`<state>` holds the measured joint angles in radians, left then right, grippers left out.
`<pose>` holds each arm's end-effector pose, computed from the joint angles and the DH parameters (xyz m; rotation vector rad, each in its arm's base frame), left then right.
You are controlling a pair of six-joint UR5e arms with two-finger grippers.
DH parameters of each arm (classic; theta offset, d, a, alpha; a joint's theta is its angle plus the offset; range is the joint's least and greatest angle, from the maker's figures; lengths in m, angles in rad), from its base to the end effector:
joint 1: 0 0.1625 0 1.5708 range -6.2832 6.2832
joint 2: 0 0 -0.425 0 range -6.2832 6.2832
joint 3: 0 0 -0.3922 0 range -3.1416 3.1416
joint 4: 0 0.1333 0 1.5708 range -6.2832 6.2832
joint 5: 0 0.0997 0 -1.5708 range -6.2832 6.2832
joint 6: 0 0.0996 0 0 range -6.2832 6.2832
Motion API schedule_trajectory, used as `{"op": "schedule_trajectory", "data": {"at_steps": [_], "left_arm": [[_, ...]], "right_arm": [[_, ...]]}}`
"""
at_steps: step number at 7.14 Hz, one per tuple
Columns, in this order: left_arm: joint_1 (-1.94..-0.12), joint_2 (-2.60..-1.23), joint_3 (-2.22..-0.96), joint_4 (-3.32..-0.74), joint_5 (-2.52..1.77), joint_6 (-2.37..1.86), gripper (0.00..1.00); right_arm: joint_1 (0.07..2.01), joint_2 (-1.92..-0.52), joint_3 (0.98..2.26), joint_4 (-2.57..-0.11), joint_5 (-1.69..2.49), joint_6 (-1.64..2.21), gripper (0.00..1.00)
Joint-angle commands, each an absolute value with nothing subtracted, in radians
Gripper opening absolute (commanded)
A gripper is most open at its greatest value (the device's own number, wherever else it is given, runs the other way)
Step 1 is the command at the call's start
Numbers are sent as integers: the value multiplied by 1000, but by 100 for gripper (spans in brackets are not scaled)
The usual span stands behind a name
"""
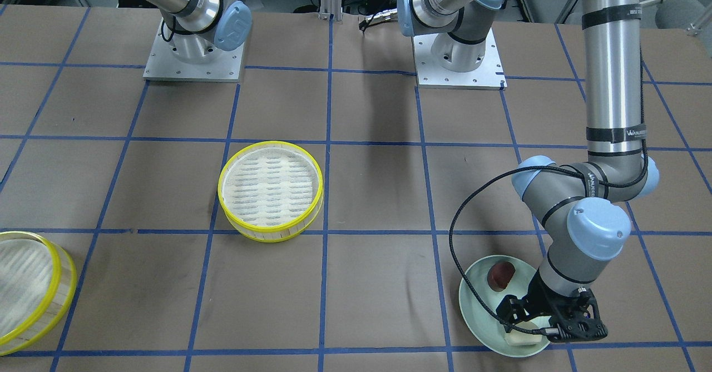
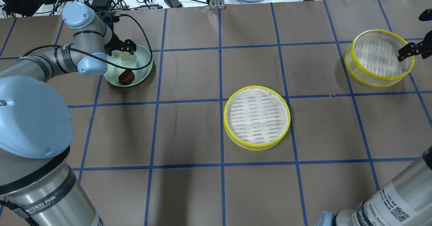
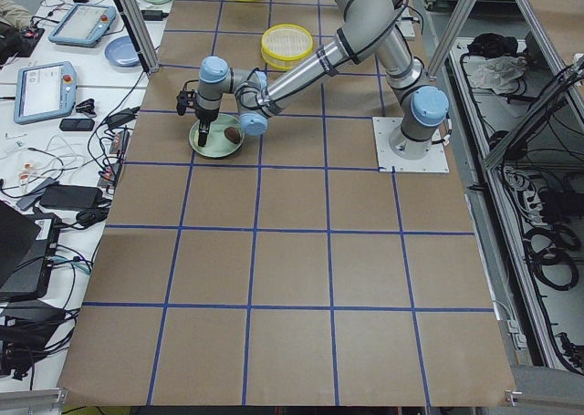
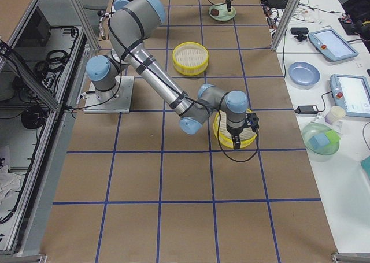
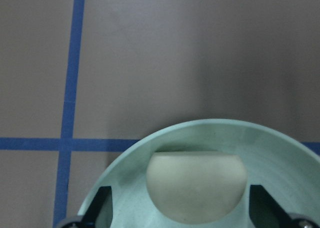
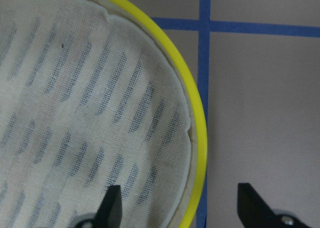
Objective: Stack buns with steamer
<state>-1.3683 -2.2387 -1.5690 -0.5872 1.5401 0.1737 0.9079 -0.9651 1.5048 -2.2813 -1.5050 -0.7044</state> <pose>0.0067 -0.7106 0.1904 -0.0367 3.0729 -0.4921 -0.3166 -0.6327 0.2294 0.0724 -3.0722 0.2678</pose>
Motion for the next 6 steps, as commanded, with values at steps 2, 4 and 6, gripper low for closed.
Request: {"op": "schedule_trajectory", "data": {"at_steps": [2,4,6], "left_arm": [[-1368,-2261,-1560,-583,1508,184,20],[-1358,-2257,-1562,-587,1506,190,0],[-1362,-2199,-1562,-662,1508,175,0]], "right_arm": [[894,-965,1511,-2270,-1508,-716,15],[891,-972,1511,-2260,-1502,-709,0],[891,-998,1511,-2246,-1474,-678,0]]}}
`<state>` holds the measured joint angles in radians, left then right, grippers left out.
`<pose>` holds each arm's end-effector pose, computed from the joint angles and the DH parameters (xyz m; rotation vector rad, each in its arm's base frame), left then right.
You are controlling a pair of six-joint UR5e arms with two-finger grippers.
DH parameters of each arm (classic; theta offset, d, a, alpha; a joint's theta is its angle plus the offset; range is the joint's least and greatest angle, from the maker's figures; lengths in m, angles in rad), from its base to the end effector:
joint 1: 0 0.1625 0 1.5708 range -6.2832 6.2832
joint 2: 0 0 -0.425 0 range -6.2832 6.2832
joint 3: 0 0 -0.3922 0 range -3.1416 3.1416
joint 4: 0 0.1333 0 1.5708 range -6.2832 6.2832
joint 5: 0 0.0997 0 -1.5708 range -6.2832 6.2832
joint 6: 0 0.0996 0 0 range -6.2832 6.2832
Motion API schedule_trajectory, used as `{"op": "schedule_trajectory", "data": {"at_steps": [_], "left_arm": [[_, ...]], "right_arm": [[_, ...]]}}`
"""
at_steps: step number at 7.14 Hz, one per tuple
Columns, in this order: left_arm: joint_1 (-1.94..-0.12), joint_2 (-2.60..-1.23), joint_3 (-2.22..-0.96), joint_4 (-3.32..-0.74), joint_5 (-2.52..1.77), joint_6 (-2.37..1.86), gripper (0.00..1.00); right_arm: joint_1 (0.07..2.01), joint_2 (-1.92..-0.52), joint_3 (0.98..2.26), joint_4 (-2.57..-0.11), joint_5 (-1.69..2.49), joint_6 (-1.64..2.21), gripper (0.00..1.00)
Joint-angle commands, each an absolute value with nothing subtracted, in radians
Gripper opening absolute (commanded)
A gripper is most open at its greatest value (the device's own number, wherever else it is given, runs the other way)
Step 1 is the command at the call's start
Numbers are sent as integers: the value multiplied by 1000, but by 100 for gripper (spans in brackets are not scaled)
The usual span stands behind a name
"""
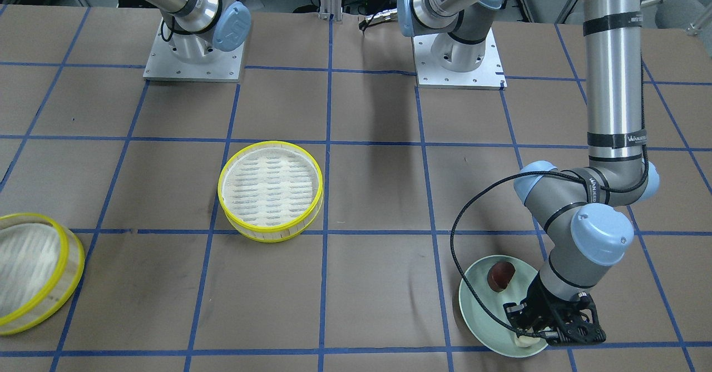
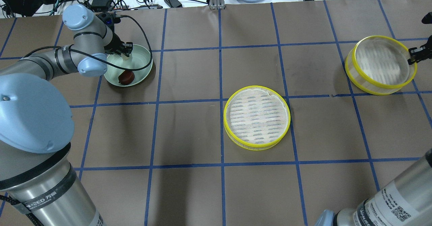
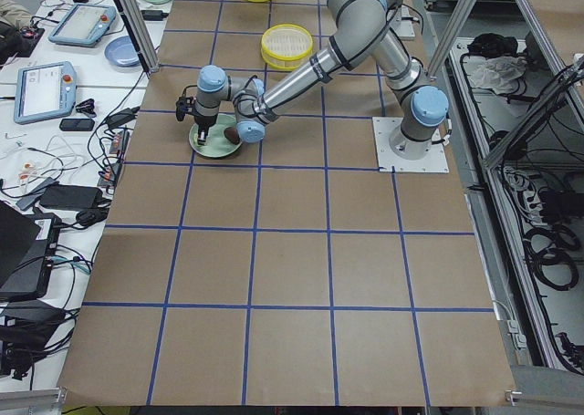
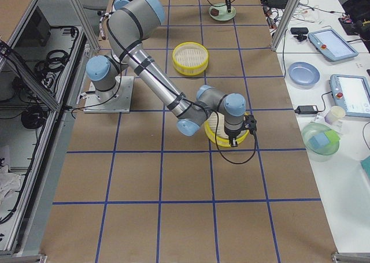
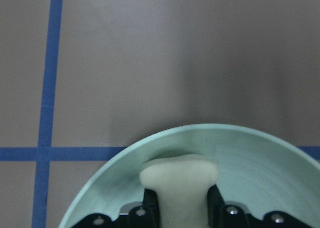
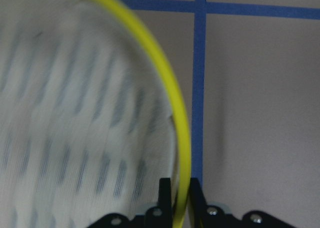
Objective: Stack buns with steamer
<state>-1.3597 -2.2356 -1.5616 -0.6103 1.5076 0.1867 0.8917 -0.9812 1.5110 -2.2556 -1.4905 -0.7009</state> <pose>0.0098 -0.7118 0.1930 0.0228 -3.1023 0.4866 -0.3225 -0.6246 0.2348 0.0434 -3.0932 0.2644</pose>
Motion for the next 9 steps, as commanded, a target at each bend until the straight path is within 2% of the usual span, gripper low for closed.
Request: {"op": "schedule_trajectory", "data": {"at_steps": [1,3,5,7,9], "left_arm": [[-1385,-2145,-1562,-728,1508,110,0],[-1472,-2025,-1565,-875,1502,-45,0],[-1657,-1962,-1571,-946,1499,-281,0],[-1820,-1950,-1597,-985,1382,-516,0],[-1935,-1974,-1629,-985,1275,-635,0]], "right_arm": [[891,-1021,1511,-2208,-1438,-649,0],[891,-1089,1512,-2061,-1448,-598,0],[903,-1188,1560,-1976,-1457,-533,0],[946,-1283,1633,-1976,-1506,-477,0],[1000,-1318,1634,-1945,-1555,-393,0]]}}
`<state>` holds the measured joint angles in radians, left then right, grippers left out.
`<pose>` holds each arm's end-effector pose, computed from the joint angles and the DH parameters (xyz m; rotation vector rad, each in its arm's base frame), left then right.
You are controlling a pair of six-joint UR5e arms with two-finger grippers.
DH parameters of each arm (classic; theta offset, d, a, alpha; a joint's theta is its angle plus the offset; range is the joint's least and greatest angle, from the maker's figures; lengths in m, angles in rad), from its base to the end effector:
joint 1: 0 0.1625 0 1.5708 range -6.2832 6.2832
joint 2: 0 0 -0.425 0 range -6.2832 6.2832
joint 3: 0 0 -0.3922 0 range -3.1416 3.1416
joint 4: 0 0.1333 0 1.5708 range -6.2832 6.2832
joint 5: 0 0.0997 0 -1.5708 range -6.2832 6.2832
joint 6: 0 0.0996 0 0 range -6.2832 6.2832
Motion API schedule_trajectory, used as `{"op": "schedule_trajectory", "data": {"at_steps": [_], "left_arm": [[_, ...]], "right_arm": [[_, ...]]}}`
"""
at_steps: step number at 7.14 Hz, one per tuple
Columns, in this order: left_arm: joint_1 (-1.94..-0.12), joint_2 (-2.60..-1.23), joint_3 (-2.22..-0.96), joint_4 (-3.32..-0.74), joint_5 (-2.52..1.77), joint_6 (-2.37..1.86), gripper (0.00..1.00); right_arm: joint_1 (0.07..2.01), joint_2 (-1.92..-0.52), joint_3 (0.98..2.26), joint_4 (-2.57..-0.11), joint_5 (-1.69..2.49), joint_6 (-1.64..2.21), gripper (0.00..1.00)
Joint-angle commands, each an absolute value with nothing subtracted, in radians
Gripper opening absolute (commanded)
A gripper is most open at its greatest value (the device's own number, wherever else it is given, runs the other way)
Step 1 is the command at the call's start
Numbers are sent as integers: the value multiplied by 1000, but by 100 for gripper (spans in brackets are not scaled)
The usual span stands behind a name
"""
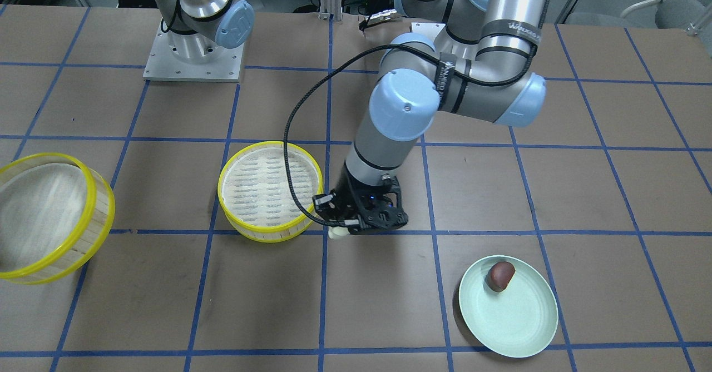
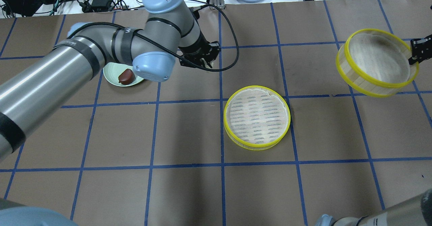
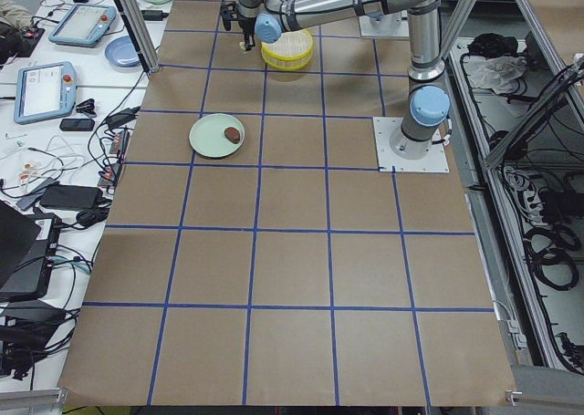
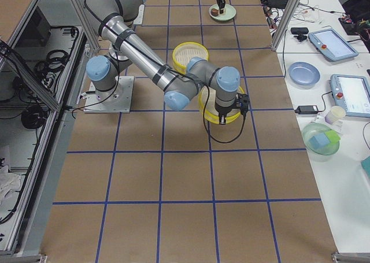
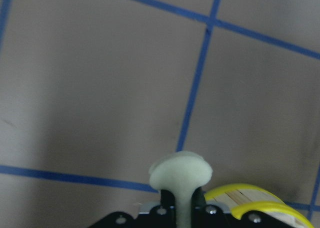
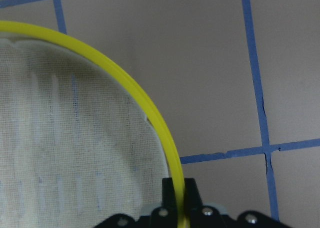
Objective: Stack buns with steamer
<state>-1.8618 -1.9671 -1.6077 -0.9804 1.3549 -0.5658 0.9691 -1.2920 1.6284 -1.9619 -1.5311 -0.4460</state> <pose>-0.3300 -0.5627 0.3094 0.3701 -2.8557 0.0767 -0.2220 -0.5659 0.3477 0.2419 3.1235 -0.1053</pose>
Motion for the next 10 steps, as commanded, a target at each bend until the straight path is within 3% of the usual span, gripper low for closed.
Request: {"op": "schedule_trajectory", "data": {"at_steps": [1,2,3,4,5,7,10], "left_arm": [[-1966,-1980,-1661,-982,1264,-638,0],[-1998,-1983,-1690,-968,1267,-635,0],[-2017,-1985,-1698,-972,1267,-637,36],[-2022,-1982,-1715,-973,1272,-629,84],[-2020,-1980,-1721,-973,1276,-624,100],[-2014,-1964,-1709,-988,1281,-618,100],[-1857,-1889,-1654,-1075,1435,-487,100]], "right_arm": [[1034,-1337,1637,-1942,-1557,-349,0],[1069,-1371,1663,-1903,-1574,-292,0],[1095,-1417,1718,-1901,-1575,-243,0],[1130,-1474,1791,-1901,-1578,-186,0],[1146,-1515,1837,-1902,-1577,-143,0],[1202,-1543,1853,-1899,-1616,-69,0],[1290,-1558,1893,-1896,-1615,70,0]]}}
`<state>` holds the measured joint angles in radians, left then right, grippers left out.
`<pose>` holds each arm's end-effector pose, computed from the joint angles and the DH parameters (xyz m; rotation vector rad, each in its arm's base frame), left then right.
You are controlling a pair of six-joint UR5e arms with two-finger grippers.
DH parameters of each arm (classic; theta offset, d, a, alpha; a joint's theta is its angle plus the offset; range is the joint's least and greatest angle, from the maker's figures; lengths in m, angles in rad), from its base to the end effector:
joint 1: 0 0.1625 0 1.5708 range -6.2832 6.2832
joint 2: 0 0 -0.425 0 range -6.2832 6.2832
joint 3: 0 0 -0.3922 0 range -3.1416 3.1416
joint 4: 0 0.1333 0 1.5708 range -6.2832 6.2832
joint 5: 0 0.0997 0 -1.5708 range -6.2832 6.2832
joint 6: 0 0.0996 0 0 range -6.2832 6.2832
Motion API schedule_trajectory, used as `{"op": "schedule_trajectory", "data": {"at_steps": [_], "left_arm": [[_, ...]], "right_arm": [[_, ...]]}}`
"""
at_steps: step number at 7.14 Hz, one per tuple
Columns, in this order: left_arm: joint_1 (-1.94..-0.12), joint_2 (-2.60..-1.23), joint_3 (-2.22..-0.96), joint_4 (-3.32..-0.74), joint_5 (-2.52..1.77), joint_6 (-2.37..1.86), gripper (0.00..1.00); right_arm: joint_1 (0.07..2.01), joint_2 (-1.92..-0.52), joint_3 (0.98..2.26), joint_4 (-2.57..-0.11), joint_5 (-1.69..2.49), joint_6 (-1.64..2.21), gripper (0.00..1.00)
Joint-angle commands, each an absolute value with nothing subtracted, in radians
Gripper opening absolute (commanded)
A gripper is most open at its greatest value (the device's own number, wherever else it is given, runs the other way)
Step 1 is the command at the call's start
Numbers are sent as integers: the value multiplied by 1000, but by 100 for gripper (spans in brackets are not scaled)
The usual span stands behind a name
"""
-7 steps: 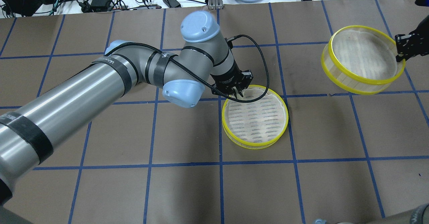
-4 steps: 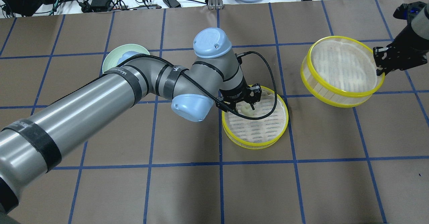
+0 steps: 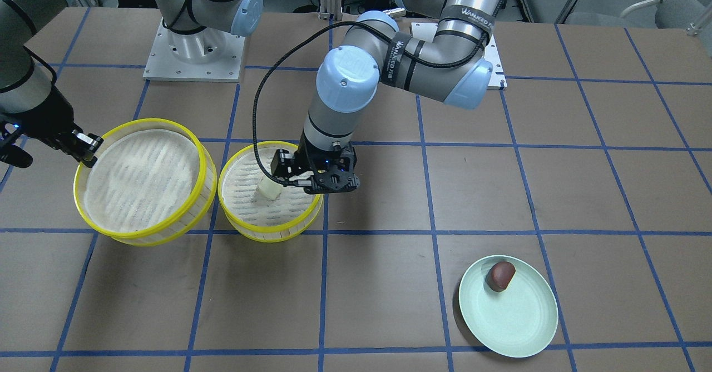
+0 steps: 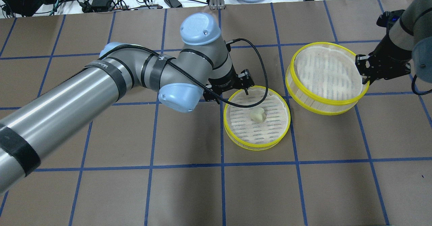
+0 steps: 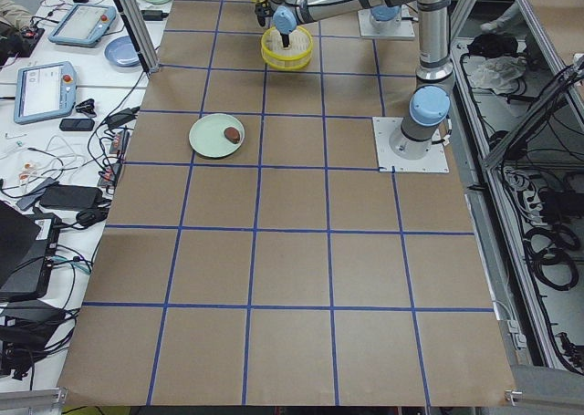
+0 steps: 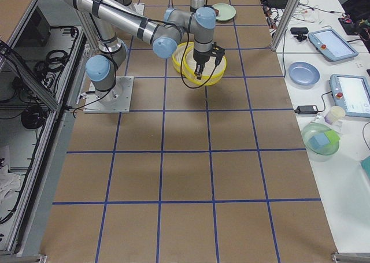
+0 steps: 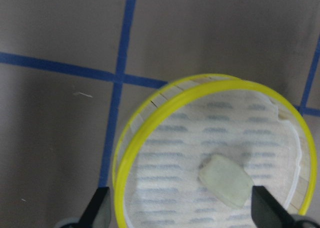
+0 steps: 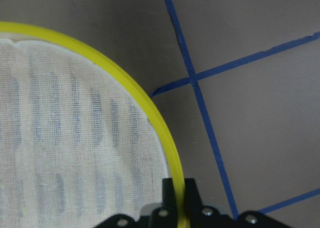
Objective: Stack buns with steamer
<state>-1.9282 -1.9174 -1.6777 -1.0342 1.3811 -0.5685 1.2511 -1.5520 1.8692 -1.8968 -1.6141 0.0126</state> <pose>-0.3539 -0.5130 0.3012 0.2977 -2.9198 -0.0155 -0.0288 -0.4974 0.3665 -0.5126 -3.0547 0.0032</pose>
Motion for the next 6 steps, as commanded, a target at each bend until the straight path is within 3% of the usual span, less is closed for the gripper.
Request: {"op": "schedule_trajectory", "data": {"at_steps": [1,6], "left_arm": [[-1760,-1869,-1643,-1127,1471,-375,100],[-1384,-1896,-1655,-1134,1647,68,100]], "right_arm": [[1325,-1563,1919,-1898,-1606,139,0],[1549,-1563,1960,-1901,-1617,438,0]]}}
